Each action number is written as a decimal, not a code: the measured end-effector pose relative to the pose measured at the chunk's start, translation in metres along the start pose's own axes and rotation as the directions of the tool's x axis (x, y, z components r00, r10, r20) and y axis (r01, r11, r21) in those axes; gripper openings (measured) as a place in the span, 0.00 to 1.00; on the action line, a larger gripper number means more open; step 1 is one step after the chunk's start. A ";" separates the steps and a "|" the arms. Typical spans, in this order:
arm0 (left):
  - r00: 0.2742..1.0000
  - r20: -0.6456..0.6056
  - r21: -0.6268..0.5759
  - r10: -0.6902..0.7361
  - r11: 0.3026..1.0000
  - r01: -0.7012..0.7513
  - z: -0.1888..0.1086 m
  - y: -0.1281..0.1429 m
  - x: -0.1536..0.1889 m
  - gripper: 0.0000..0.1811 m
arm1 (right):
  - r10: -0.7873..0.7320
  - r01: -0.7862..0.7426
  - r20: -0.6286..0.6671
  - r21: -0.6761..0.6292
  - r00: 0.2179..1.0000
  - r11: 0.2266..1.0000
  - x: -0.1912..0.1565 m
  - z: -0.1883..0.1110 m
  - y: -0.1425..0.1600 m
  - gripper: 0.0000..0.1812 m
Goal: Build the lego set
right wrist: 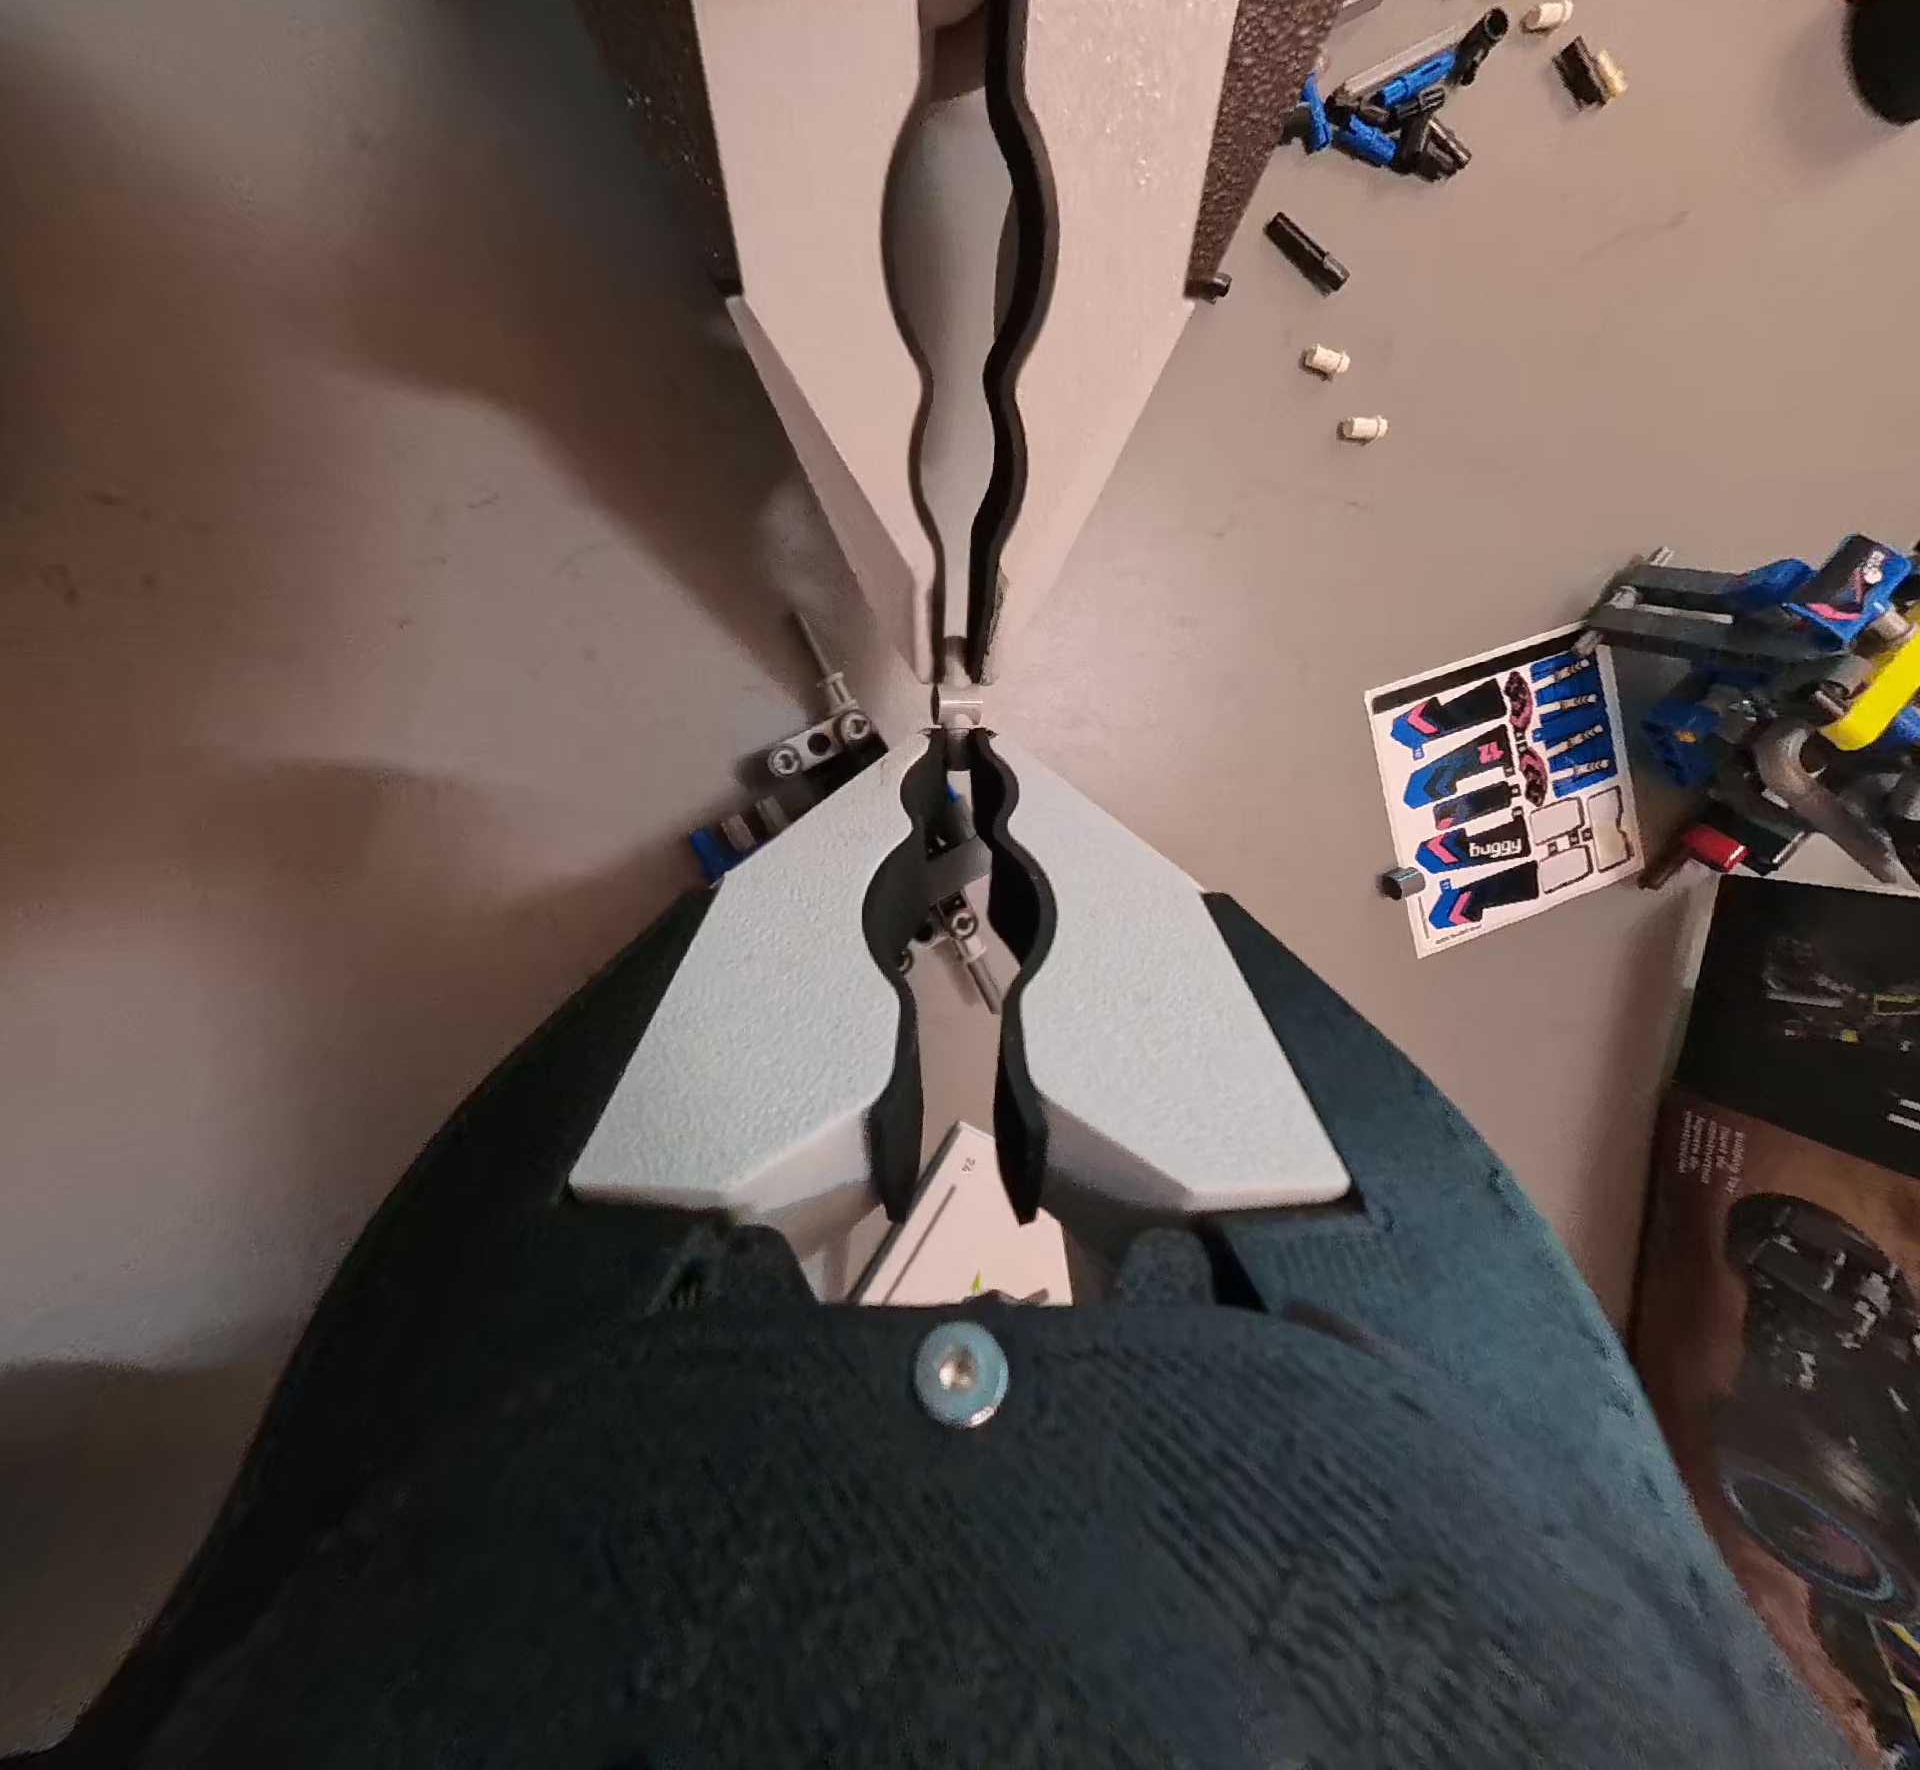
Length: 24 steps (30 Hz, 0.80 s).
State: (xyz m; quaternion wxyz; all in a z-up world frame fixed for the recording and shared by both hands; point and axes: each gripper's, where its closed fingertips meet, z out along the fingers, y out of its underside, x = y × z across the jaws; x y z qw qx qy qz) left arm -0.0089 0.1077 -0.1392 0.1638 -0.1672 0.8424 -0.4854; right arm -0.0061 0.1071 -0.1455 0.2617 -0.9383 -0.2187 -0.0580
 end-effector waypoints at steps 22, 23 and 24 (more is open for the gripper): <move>0.974 0.072 -0.126 -0.216 0.966 0.224 0.020 0.020 -0.005 0.01 | 0.660 -0.677 0.152 0.113 0.735 0.727 -0.004 -0.001 0.020 0.12; 0.974 0.073 -0.128 -0.216 0.966 0.224 0.021 0.020 -0.004 0.01 | 0.666 -0.682 0.152 0.111 0.730 0.723 -0.004 0.001 0.021 0.11; 0.973 0.072 -0.127 -0.220 0.965 0.228 0.022 0.020 -0.003 0.01 | 0.672 -0.689 0.152 0.116 0.724 0.716 -0.002 0.002 0.021 0.10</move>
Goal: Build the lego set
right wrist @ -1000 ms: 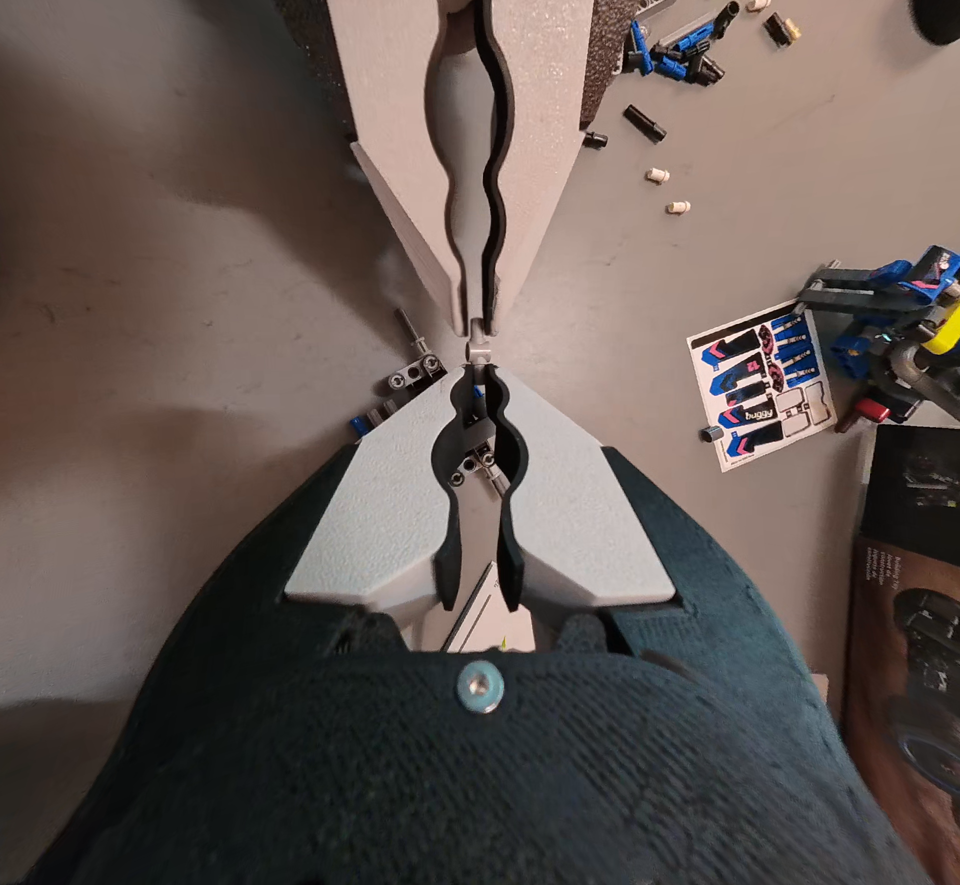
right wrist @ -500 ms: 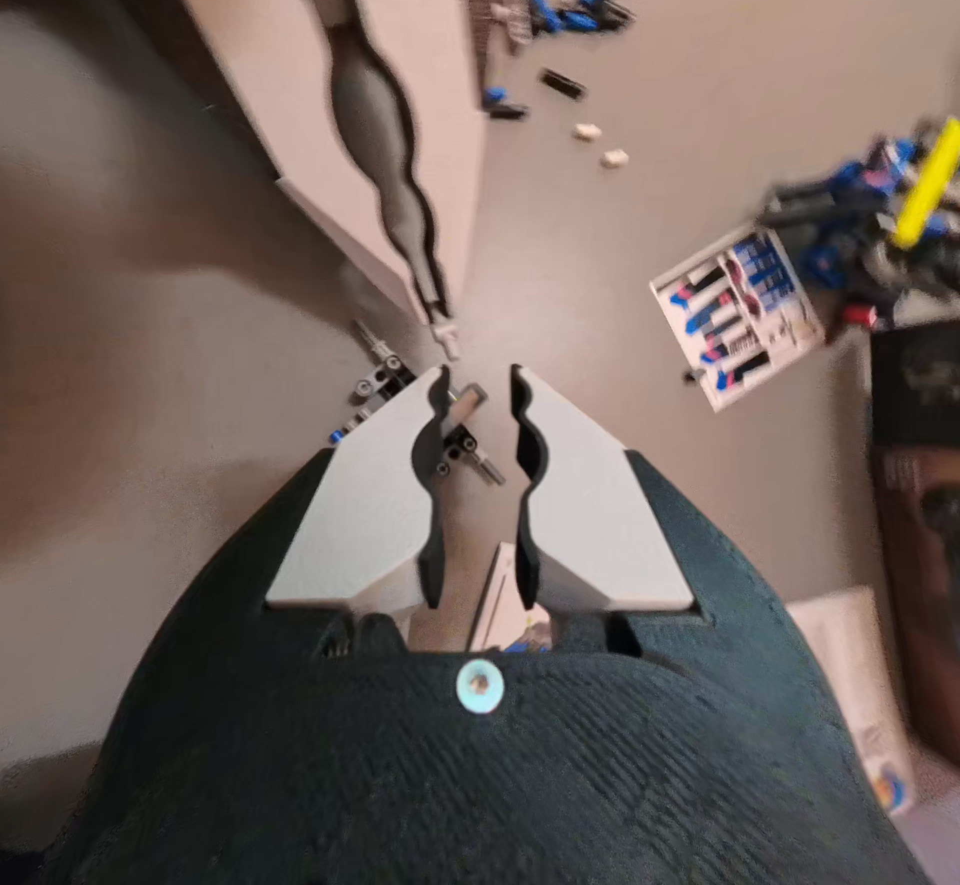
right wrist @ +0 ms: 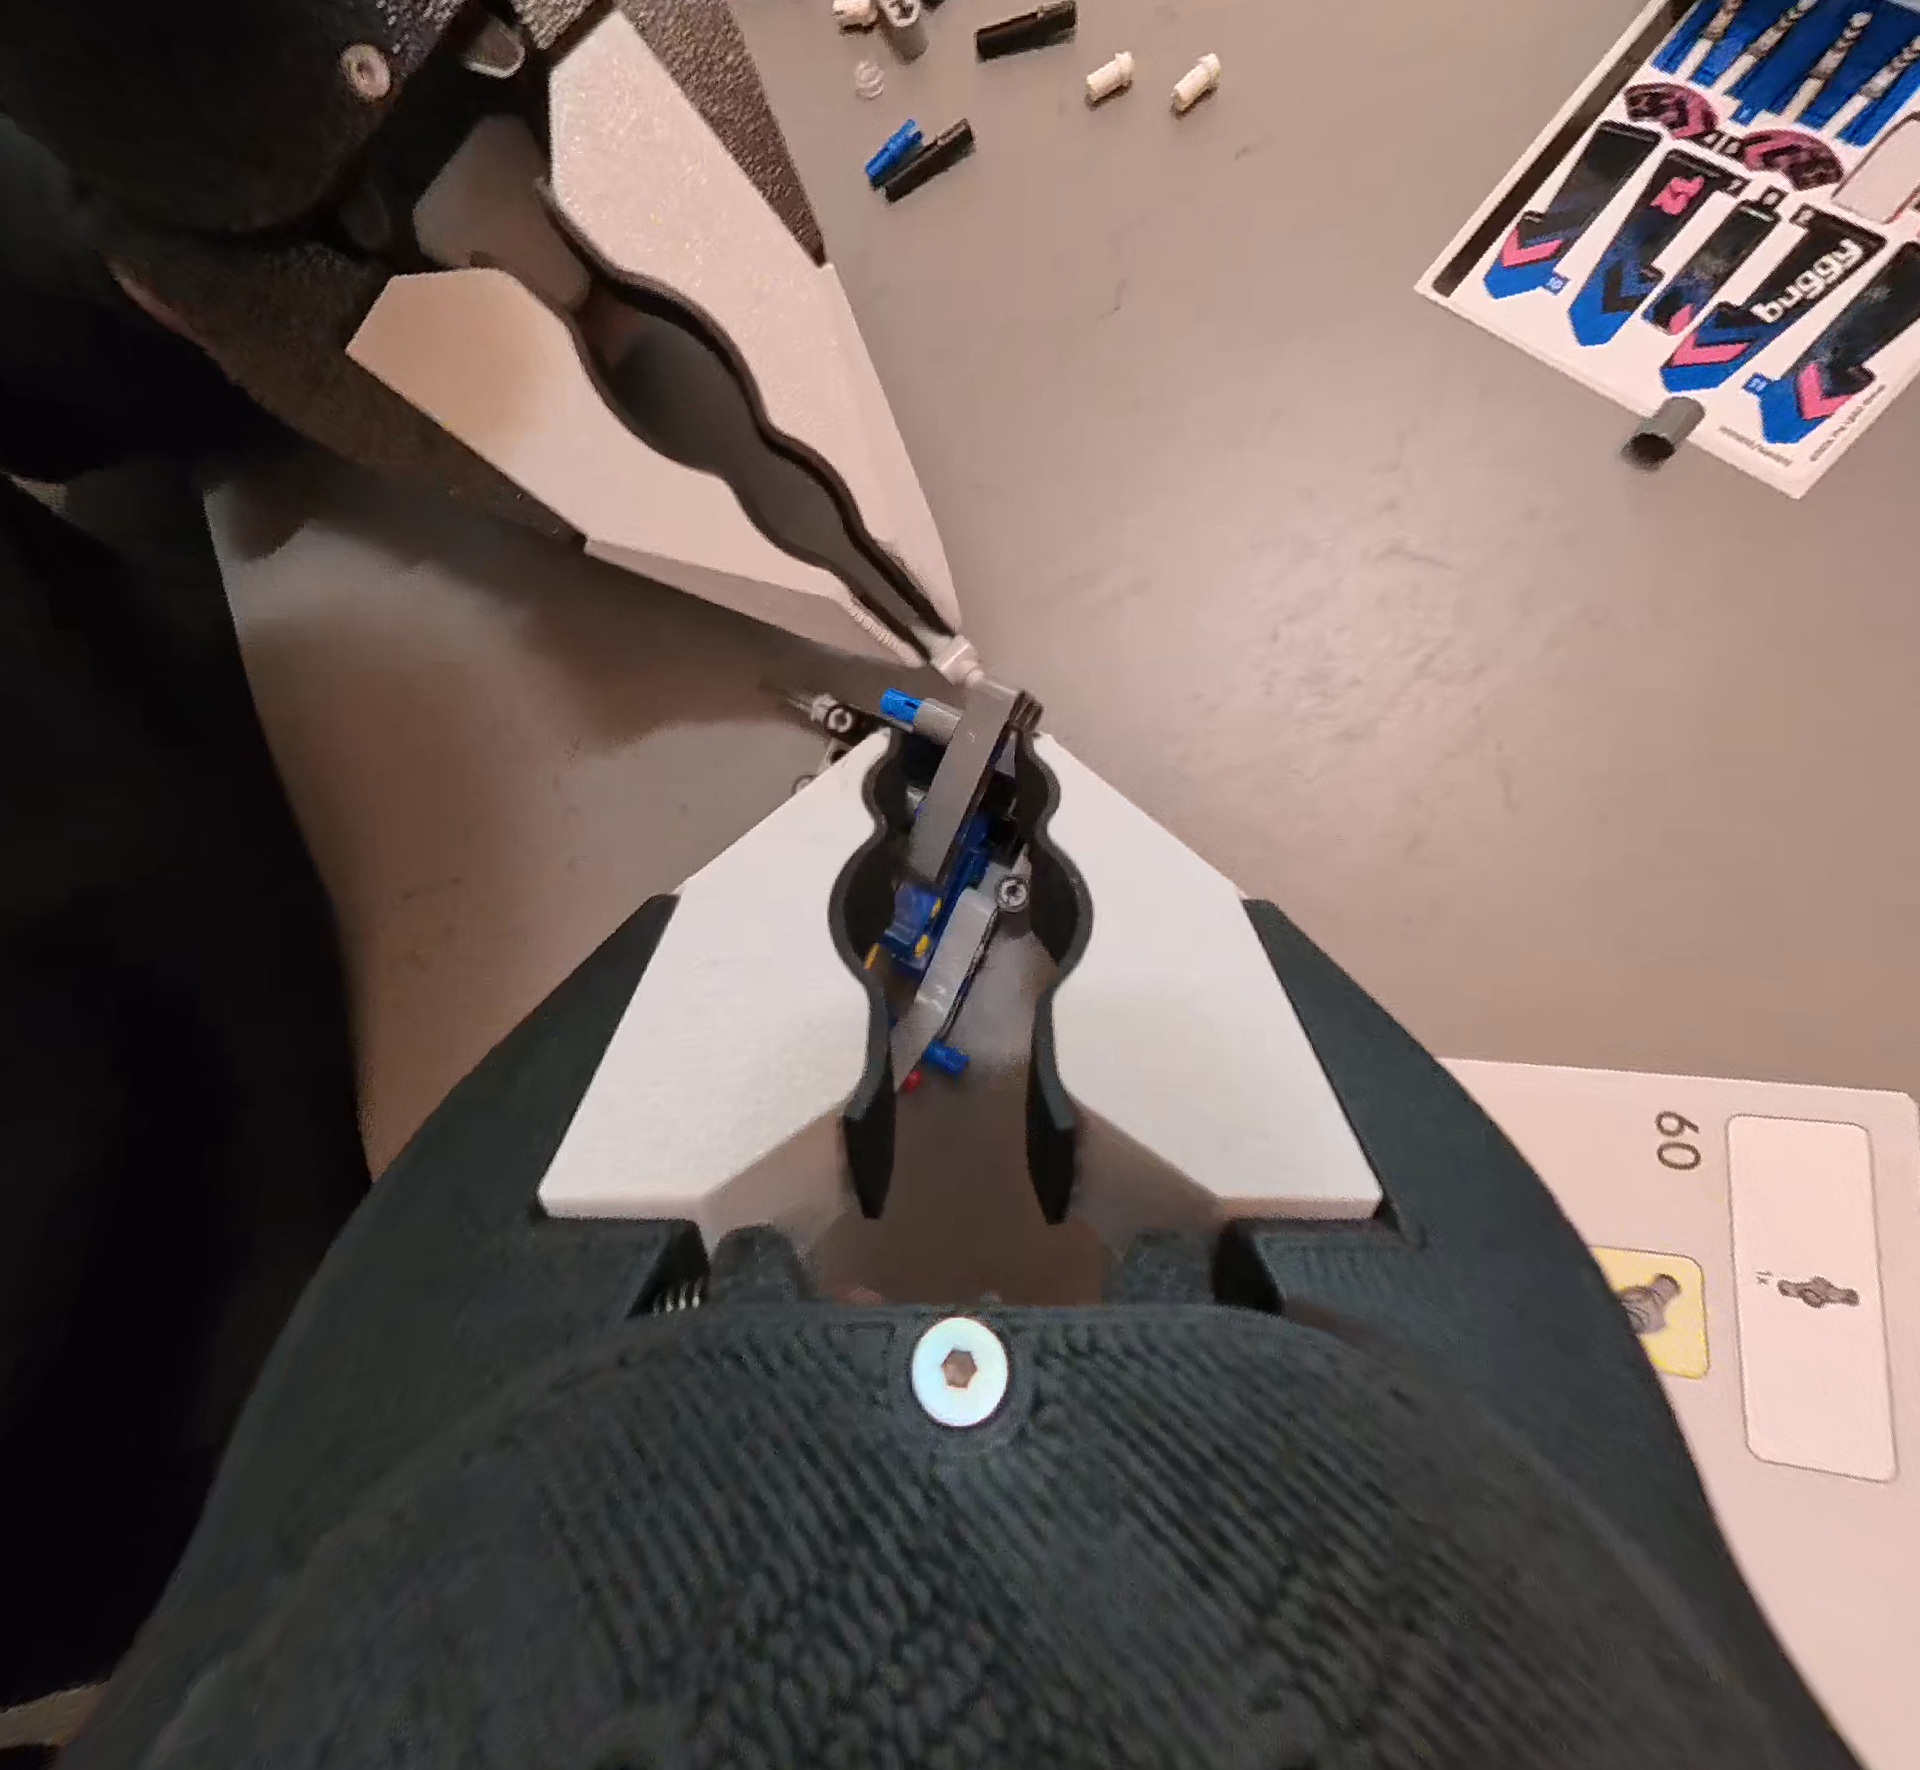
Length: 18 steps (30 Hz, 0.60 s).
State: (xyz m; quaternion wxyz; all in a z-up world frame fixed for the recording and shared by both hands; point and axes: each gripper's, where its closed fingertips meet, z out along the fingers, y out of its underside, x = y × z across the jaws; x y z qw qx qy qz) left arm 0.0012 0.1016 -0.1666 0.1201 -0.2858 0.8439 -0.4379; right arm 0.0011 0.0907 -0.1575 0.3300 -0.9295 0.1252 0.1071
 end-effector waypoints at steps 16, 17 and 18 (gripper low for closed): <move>0.997 0.034 -0.028 -0.064 0.997 0.065 0.004 0.004 -0.001 0.00 | 0.158 -0.154 -0.019 0.135 0.987 0.979 0.001 0.003 0.000 0.08; 0.997 0.042 -0.033 -0.066 0.997 0.067 0.004 0.004 -0.001 0.00 | 0.153 -0.147 -0.024 0.150 0.988 0.978 0.001 0.003 0.000 0.08; 0.997 0.048 -0.034 -0.068 0.997 0.070 0.005 0.004 -0.002 0.00 | 0.151 -0.144 -0.032 0.167 0.988 0.975 0.002 0.003 -0.001 0.08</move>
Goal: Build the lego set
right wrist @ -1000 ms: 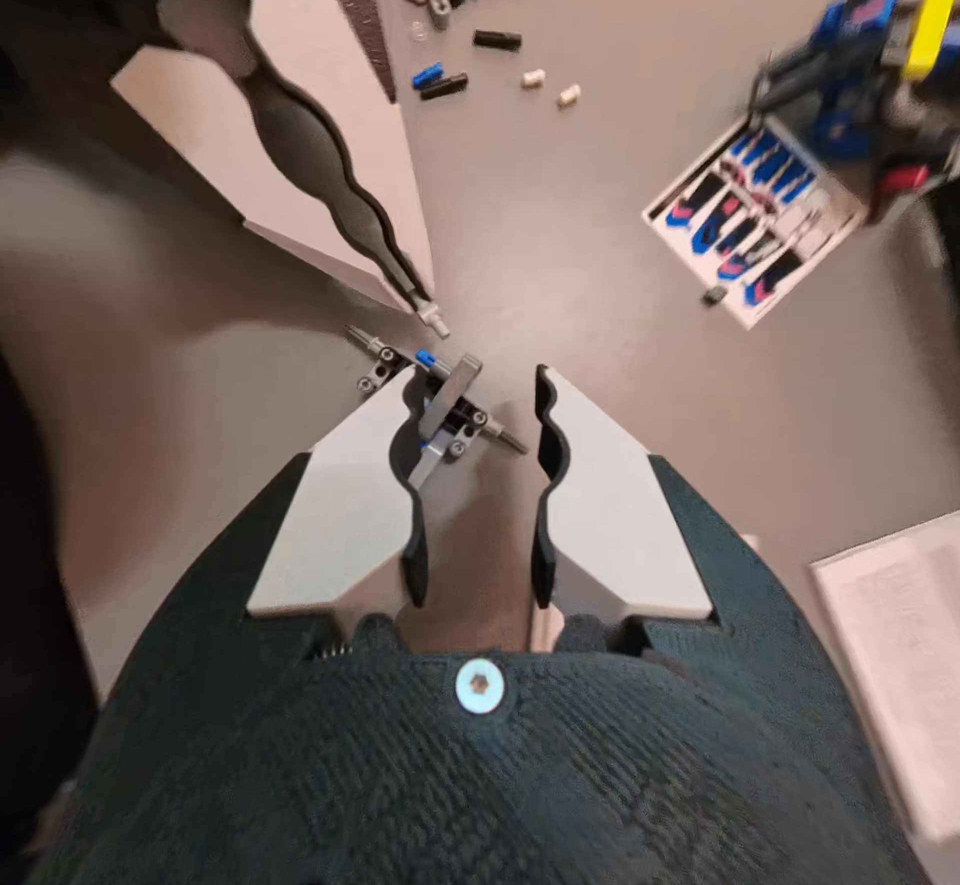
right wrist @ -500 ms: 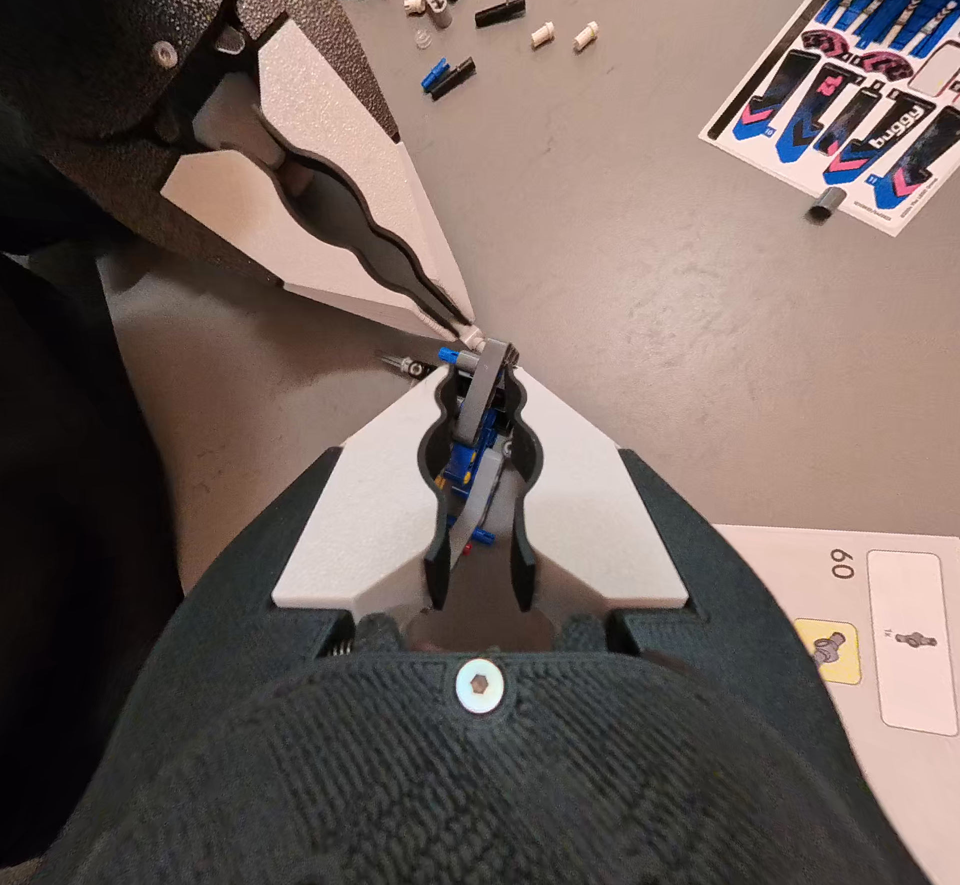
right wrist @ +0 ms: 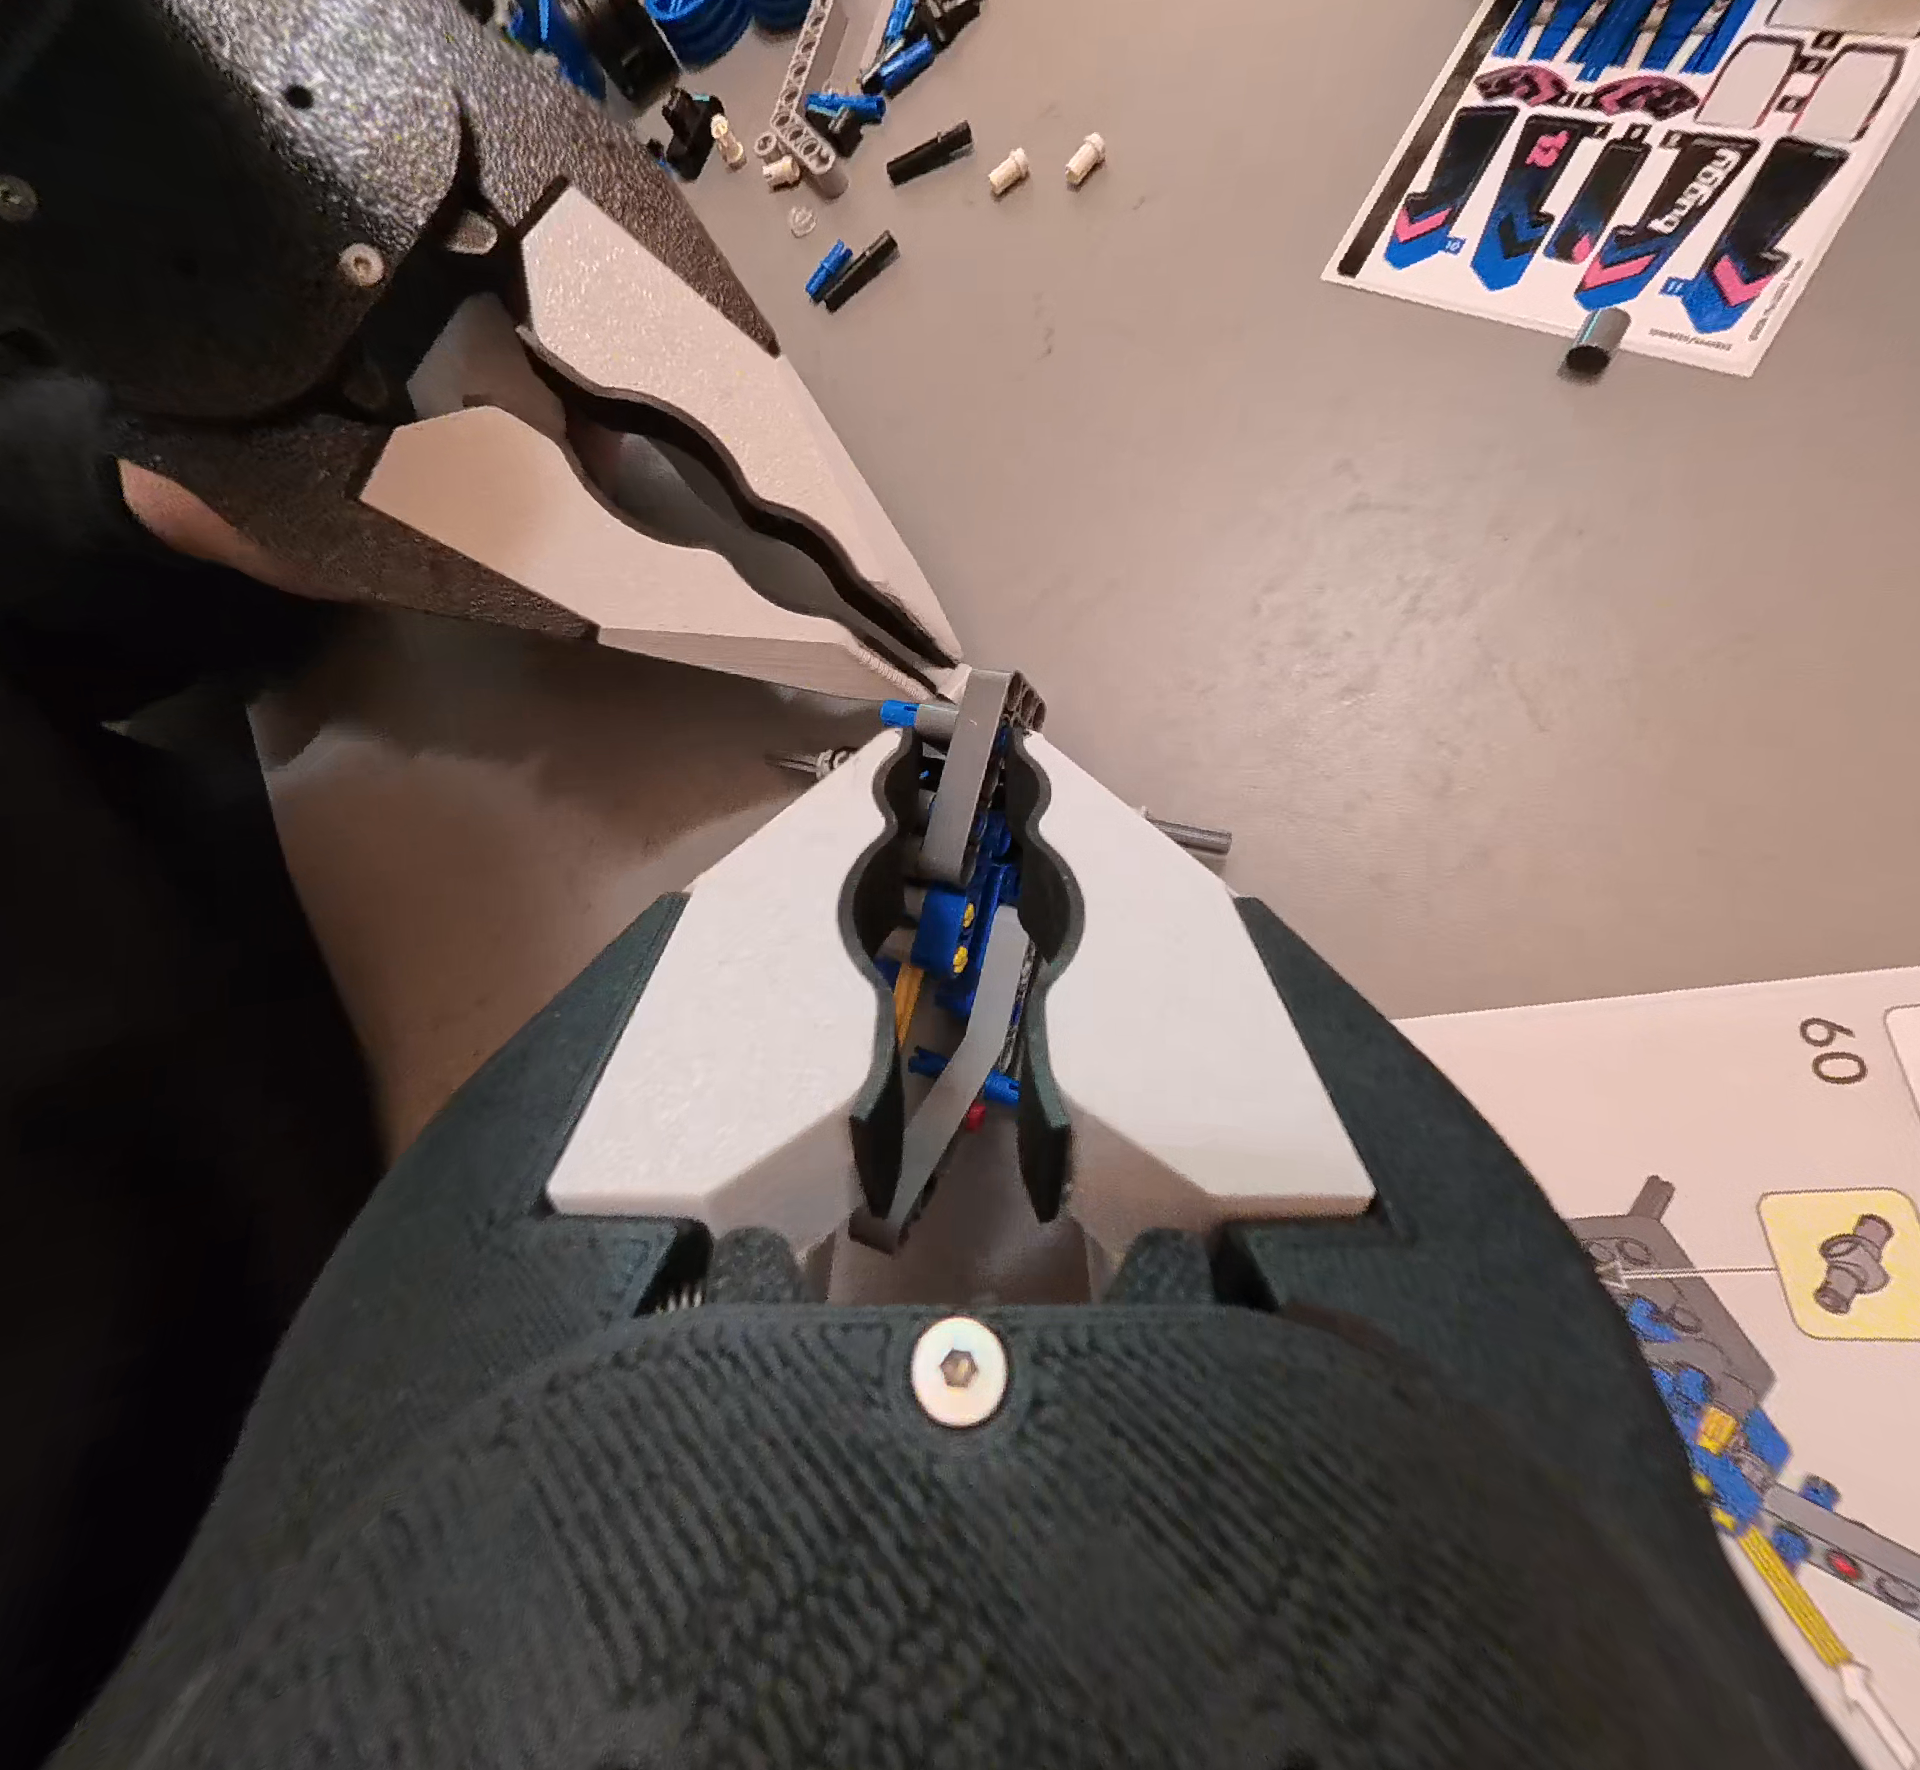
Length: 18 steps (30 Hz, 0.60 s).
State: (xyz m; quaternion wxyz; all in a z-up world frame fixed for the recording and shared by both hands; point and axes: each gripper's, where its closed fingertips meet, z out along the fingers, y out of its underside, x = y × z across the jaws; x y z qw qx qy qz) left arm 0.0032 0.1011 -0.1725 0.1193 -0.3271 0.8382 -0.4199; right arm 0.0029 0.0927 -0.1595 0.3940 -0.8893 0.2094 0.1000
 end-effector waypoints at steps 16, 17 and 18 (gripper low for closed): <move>0.952 0.167 0.057 0.256 0.961 -0.269 -0.003 -0.012 -0.002 0.00 | 0.015 -0.024 0.041 0.215 0.999 0.976 0.002 -0.005 -0.004 0.08; 0.934 0.201 0.048 0.294 0.950 -0.309 -0.003 -0.013 -0.002 0.00 | 0.013 -0.023 0.043 0.224 0.999 0.974 0.002 -0.005 -0.004 0.08; 0.921 0.227 0.041 0.317 0.942 -0.334 -0.003 -0.013 -0.002 0.00 | 0.016 -0.027 0.050 0.233 0.999 0.972 0.002 -0.006 -0.004 0.08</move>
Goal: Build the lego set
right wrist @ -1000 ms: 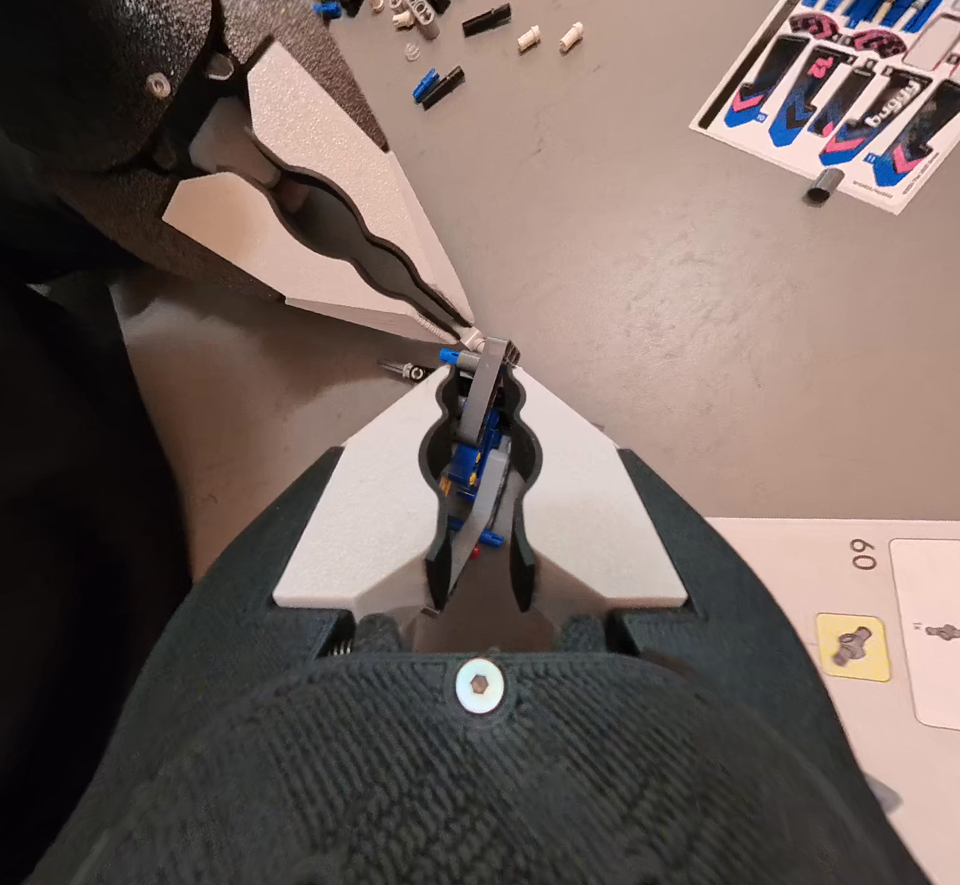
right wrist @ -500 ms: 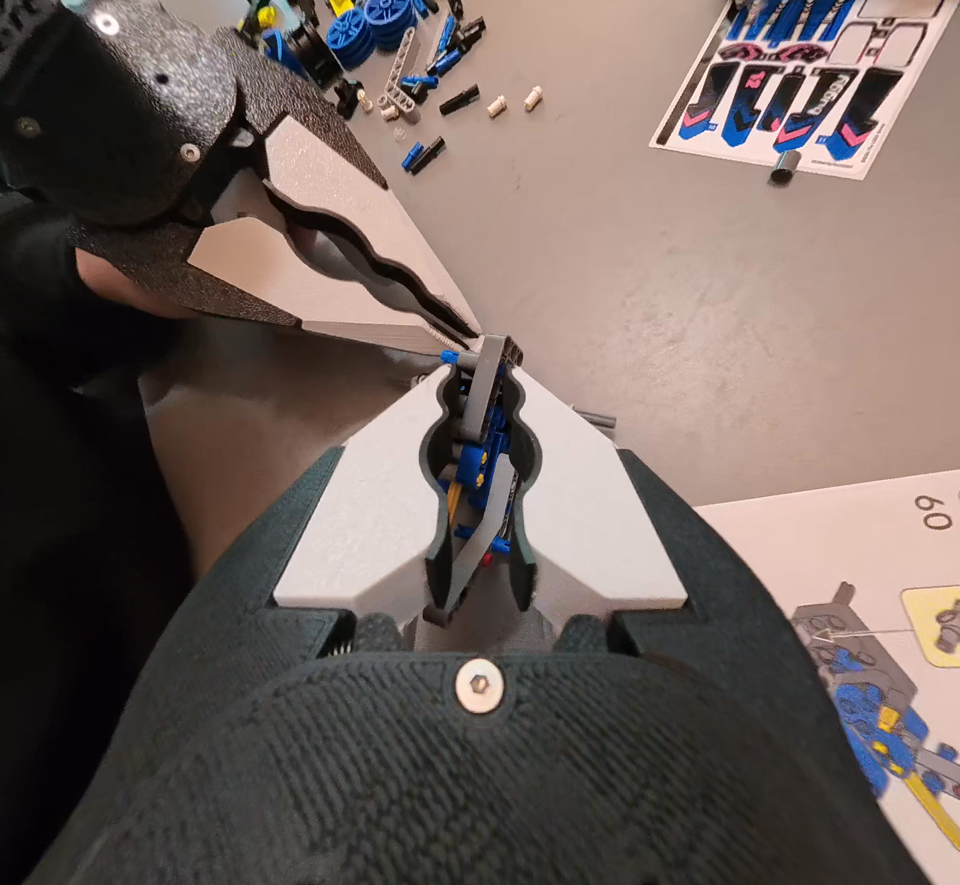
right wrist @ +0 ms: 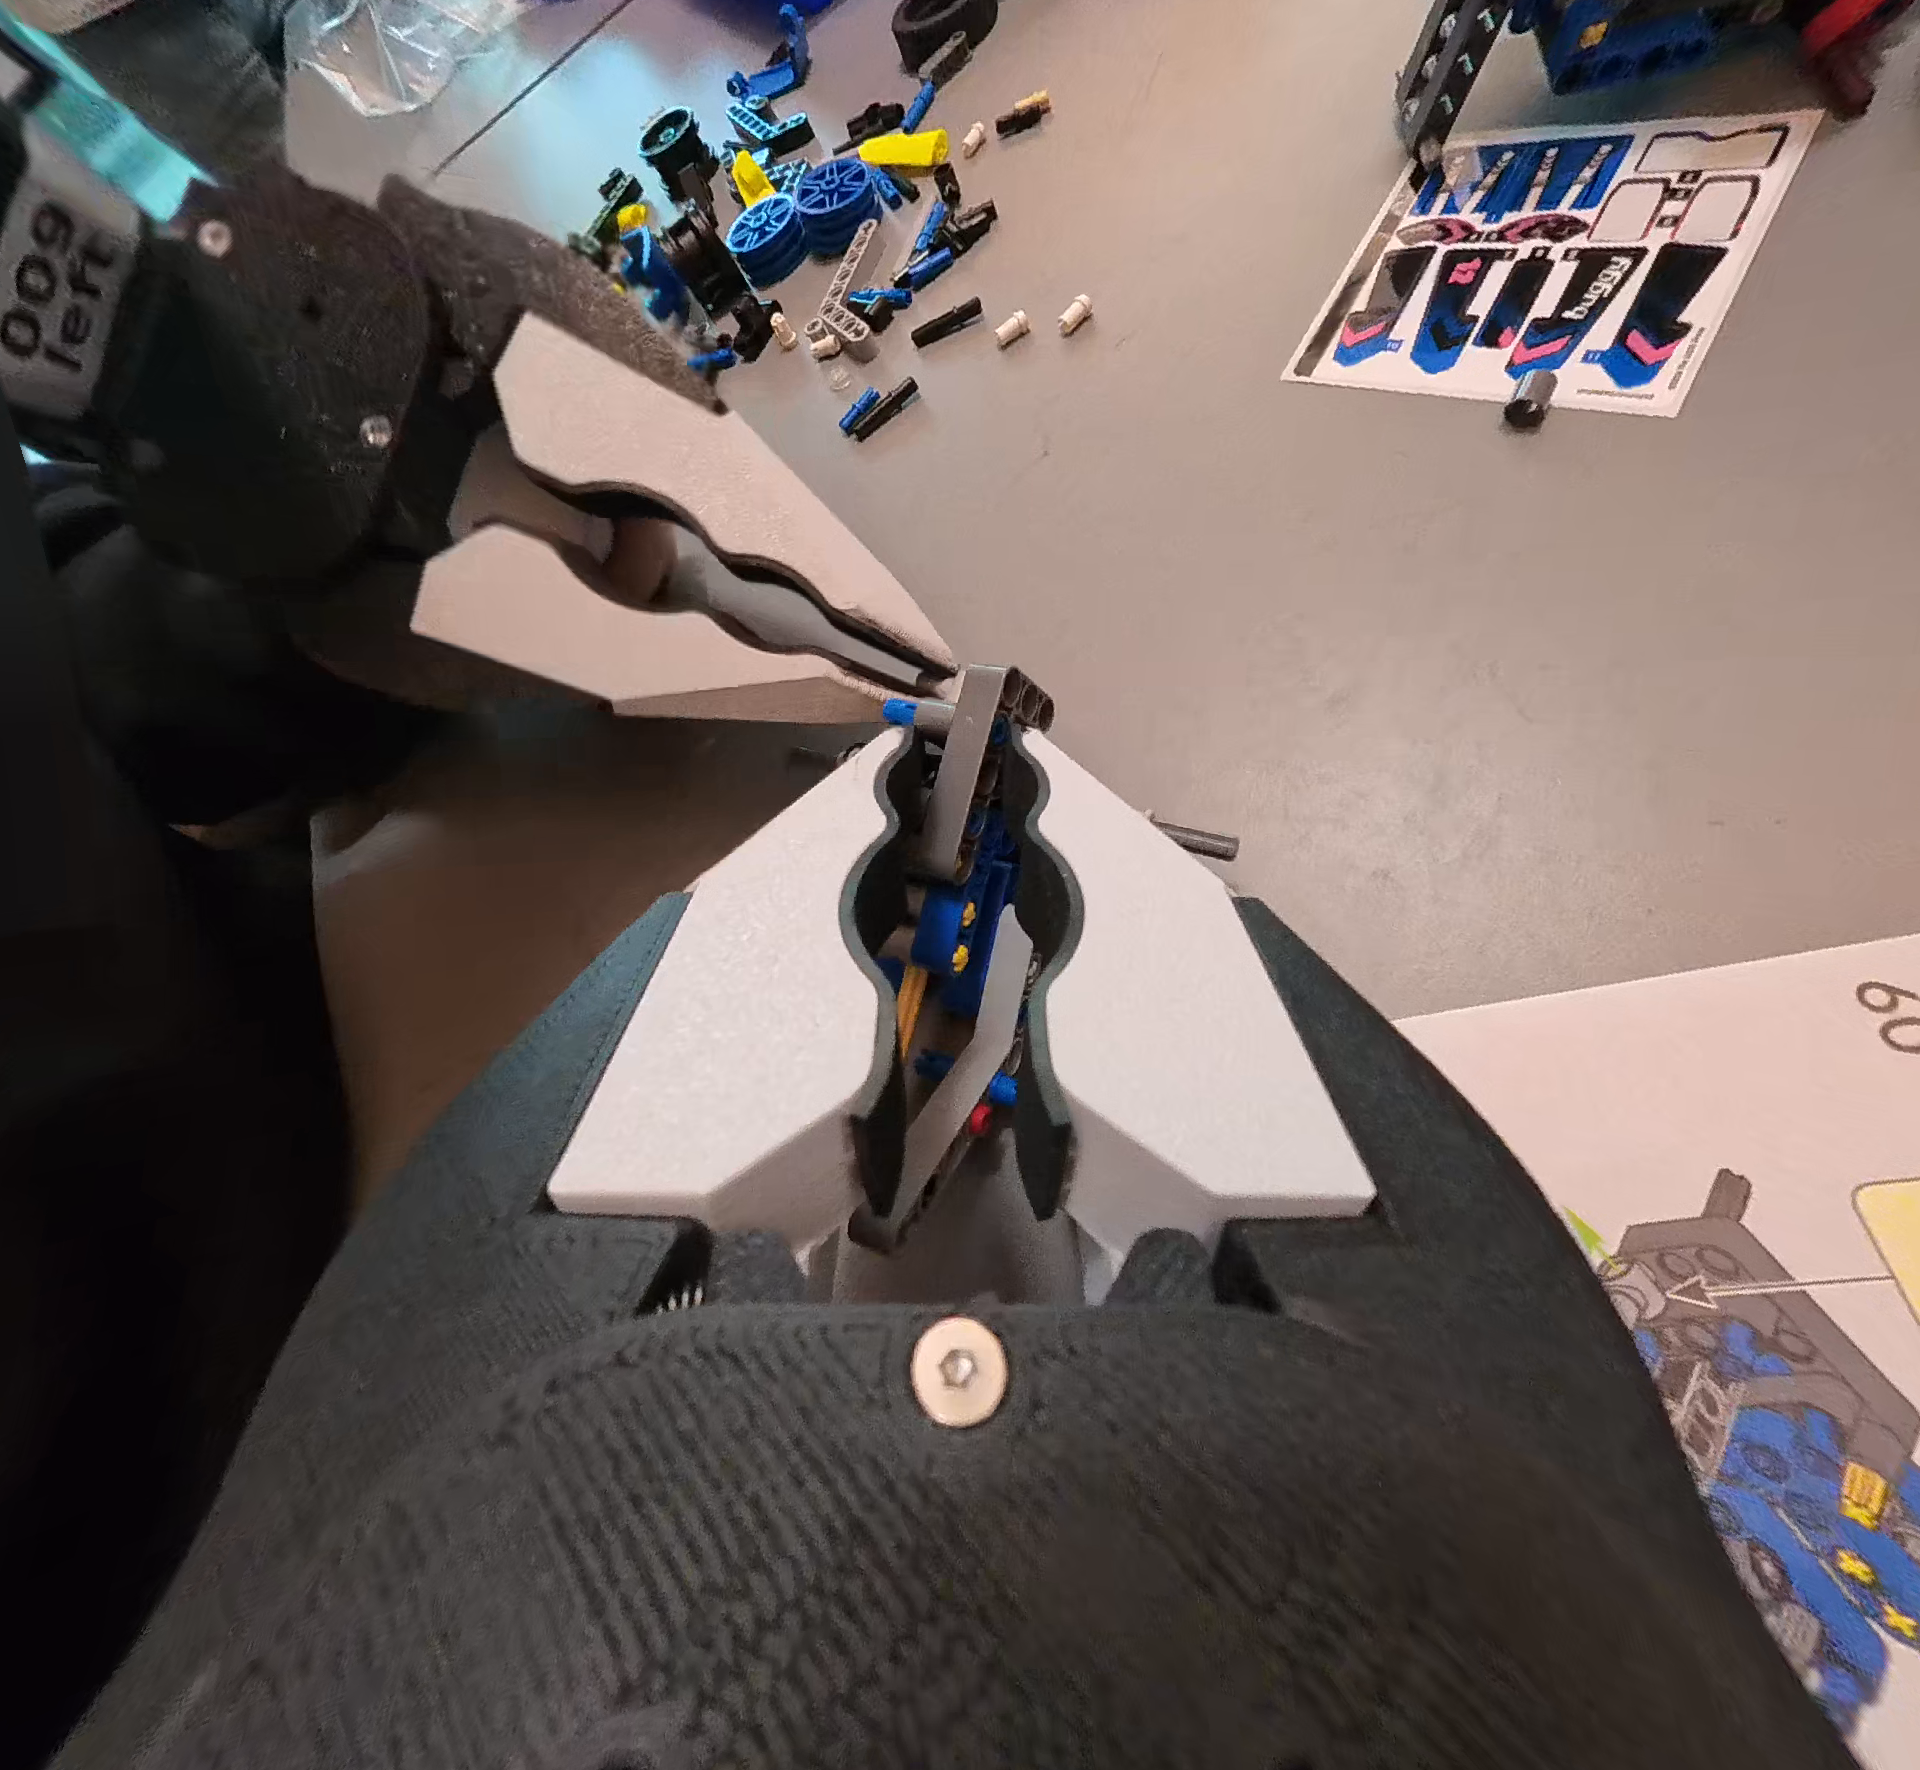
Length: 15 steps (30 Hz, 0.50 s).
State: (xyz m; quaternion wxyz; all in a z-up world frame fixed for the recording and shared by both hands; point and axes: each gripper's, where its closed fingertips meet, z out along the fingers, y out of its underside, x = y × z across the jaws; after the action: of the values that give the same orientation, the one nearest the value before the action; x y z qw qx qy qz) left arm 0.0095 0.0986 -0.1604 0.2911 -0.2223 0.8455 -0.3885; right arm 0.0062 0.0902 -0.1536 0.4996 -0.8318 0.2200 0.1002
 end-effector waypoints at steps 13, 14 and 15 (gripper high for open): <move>0.983 0.121 0.011 0.135 0.990 -0.138 0.002 -0.009 -0.004 0.00 | -0.004 0.005 -0.027 0.046 1.000 0.999 0.006 -0.002 -0.003 0.08; 0.976 0.136 0.003 0.169 0.985 -0.171 0.003 -0.009 -0.004 0.00 | 0.005 -0.004 -0.021 0.046 1.000 0.999 0.006 -0.002 -0.003 0.08; 0.965 0.157 -0.004 0.212 0.977 -0.214 0.003 -0.010 -0.004 0.00 | 0.008 -0.007 -0.017 0.045 1.000 0.999 0.006 -0.002 -0.003 0.08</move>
State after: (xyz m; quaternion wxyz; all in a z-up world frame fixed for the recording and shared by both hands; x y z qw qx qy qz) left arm 0.0159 0.0935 -0.1525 0.3983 -0.1582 0.8364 -0.3418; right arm 0.0130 0.0880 -0.1531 0.5158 -0.8205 0.2295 0.0898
